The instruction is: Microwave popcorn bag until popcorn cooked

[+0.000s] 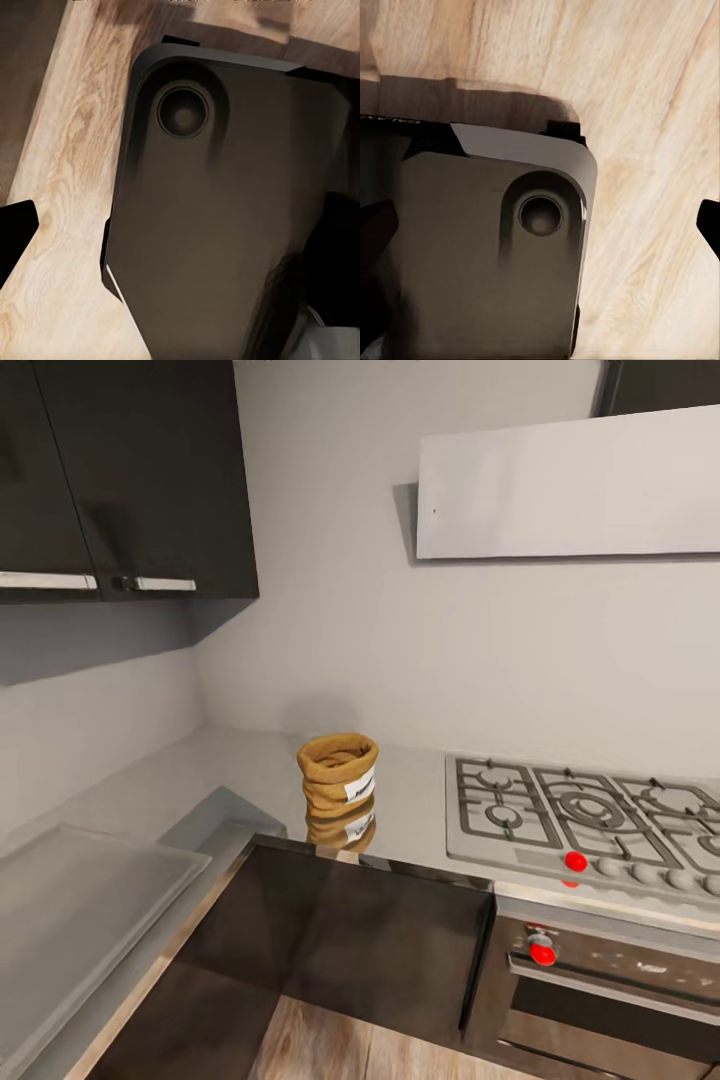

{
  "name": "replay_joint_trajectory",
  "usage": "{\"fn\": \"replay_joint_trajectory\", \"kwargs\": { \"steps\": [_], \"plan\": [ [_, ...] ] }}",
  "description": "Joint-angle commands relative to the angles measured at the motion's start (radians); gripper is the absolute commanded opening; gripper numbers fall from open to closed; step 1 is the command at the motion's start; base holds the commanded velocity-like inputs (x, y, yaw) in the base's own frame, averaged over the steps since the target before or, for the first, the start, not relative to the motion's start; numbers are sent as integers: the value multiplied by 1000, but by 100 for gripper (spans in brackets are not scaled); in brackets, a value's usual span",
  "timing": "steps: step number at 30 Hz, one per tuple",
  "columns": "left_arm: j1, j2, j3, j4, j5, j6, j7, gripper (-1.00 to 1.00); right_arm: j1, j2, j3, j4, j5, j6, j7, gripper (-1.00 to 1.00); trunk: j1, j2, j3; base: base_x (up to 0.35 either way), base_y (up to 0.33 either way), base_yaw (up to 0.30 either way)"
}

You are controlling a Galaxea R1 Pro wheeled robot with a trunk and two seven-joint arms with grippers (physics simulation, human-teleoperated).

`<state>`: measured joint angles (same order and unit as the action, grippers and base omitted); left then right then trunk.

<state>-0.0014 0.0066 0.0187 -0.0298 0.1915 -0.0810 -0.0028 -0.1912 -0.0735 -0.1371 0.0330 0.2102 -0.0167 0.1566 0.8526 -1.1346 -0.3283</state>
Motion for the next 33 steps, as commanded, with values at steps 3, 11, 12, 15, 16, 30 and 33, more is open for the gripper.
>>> {"fn": "replay_joint_trajectory", "kwargs": {
  "steps": [3,11,12,15,16,30,33],
  "plan": [
    [0,0,1,-3,5,-2,0,100,2,0,-9,1,9,-6,0,100,-12,21,9,0,0,0],
    [0,0,1,-4,6,-2,0,100,3,-5,-9,0,9,-13,0,100,-42,77,34,0,0,0],
    [0,0,1,-4,6,-2,0,100,3,-5,-9,0,10,-13,0,100,-46,84,37,0,0,0],
    [0,0,1,-4,6,-2,0,100,3,-4,-9,0,11,-14,0,100,-58,105,46,0,0,0],
    [0,0,1,-4,6,-2,0,100,3,-2,-9,-1,11,-14,0,100,-61,112,49,0,0,0],
    [0,-1,1,-4,5,-2,0,100,3,-5,-9,-1,14,-13,1,100,-88,161,63,0,0,0],
    [0,-2,1,-4,5,-2,0,100,3,-6,-9,-1,14,-13,1,100,-88,161,58,0,0,0]
  ]
}}
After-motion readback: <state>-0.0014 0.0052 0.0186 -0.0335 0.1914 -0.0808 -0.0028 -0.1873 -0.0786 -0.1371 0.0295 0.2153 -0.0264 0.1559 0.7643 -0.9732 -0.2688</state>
